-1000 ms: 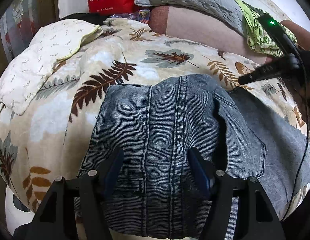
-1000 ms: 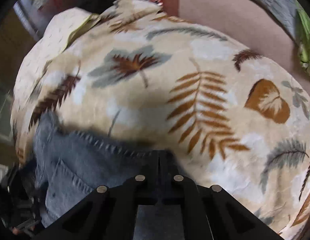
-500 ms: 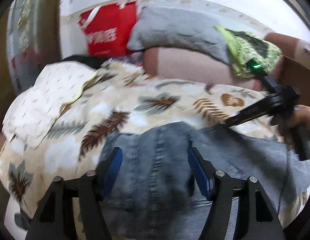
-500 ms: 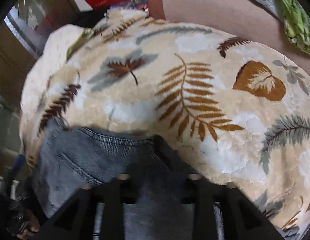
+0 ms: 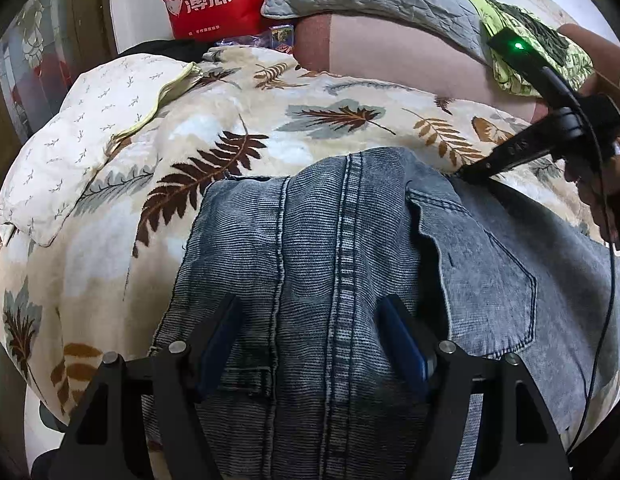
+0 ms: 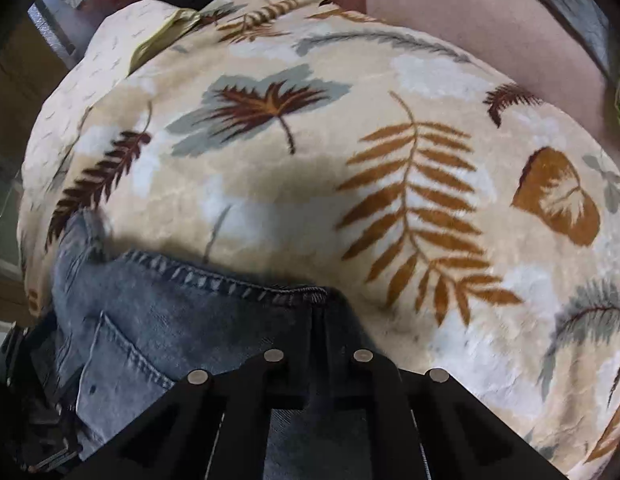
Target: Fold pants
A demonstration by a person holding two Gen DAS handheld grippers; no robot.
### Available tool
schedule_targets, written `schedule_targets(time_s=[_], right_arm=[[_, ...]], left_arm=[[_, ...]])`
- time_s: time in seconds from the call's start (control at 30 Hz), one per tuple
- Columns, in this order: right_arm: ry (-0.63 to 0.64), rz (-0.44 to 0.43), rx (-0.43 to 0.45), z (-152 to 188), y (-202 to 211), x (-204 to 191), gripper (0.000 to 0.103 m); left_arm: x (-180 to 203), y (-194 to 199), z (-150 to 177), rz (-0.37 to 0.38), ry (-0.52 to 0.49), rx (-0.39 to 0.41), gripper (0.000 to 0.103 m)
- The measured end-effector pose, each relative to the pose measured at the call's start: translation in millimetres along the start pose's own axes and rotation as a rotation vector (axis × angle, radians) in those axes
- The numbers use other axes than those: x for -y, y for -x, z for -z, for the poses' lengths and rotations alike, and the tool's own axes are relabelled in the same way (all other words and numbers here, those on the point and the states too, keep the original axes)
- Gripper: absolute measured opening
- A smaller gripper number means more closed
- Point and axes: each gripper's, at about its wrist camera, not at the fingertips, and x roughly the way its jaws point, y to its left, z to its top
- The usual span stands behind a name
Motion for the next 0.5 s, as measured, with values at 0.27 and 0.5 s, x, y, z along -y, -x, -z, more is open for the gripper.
schedule_targets(time_s=[0.27, 0.5], right_arm=[[-0.102, 0.049, 0.105, 6, -7, 3, 0.018], [-0.363, -0.055, 0.364, 114, 101, 31, 0.074]], left_arm=[[7, 3, -1, -0.033, -0.005, 0.026, 0.074], [13, 13, 2, -0.097, -0.044, 0.085, 0.074]])
